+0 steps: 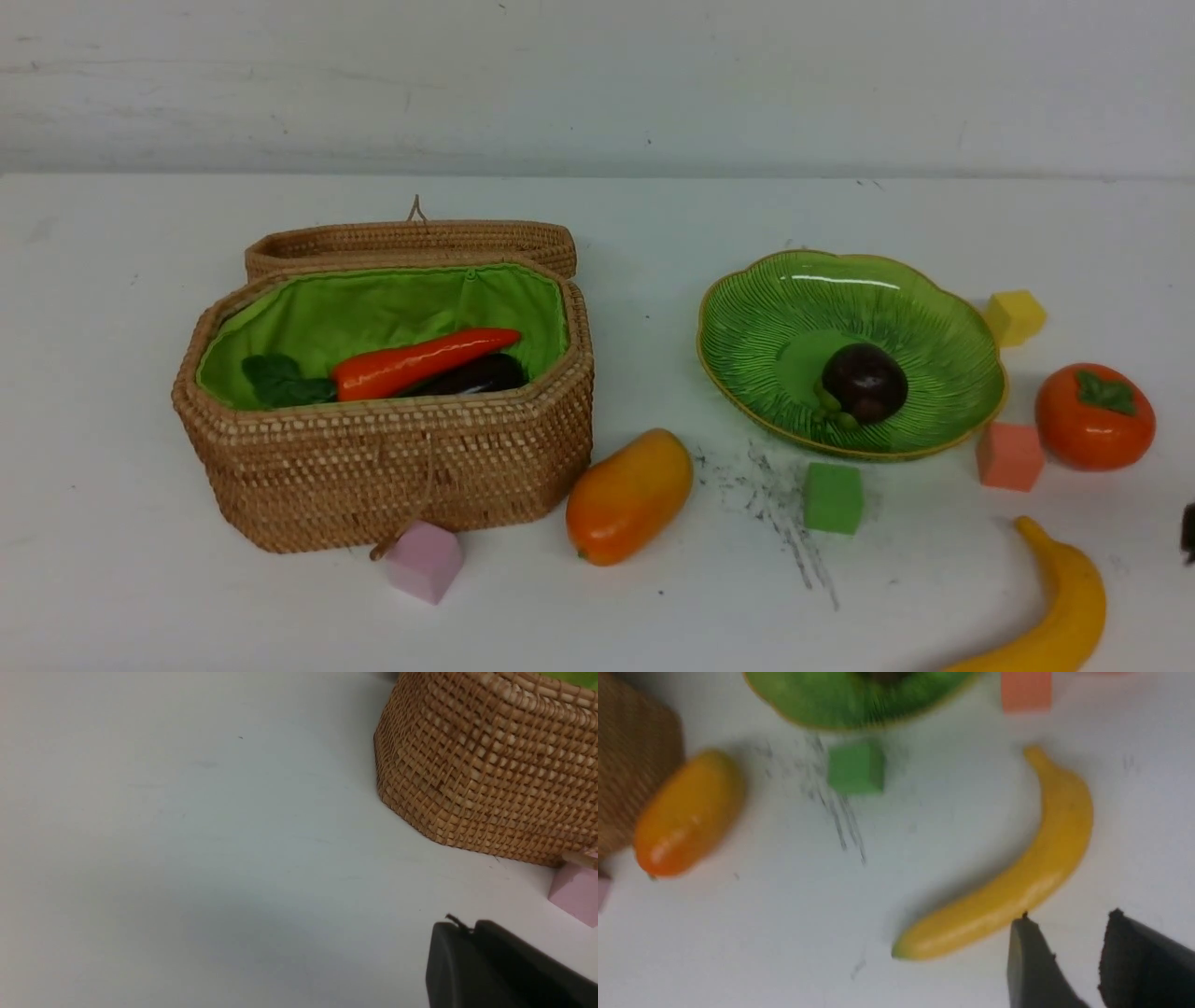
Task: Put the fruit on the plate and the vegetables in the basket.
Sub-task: Use the right arm to grab a banana and put it into the right plate
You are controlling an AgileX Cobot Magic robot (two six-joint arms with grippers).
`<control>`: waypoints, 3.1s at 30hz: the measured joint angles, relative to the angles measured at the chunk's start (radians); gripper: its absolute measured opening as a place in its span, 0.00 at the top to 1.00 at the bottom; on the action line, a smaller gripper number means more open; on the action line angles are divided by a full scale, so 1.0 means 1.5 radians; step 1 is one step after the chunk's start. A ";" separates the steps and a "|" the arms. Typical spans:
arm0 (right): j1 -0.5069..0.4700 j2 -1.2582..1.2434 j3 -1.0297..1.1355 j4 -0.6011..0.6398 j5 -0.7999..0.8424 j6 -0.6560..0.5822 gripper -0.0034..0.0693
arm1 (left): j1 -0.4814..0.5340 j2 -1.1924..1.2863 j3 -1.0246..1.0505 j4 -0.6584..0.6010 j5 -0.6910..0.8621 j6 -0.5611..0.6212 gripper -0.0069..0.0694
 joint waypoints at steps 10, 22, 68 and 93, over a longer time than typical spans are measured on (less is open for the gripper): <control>0.000 0.140 -0.001 -0.010 0.005 0.052 0.59 | 0.000 0.000 0.000 0.000 0.000 0.000 0.84; -0.043 0.269 -0.002 0.028 -0.007 0.074 0.38 | 0.000 0.000 0.000 0.000 0.000 0.000 0.83; -0.073 0.351 0.117 0.090 -0.348 0.061 0.28 | 0.000 0.000 0.000 0.000 0.000 0.000 0.78; -0.073 0.392 0.057 0.204 -0.281 -0.095 0.49 | 0.000 0.000 0.000 0.000 0.000 0.000 0.76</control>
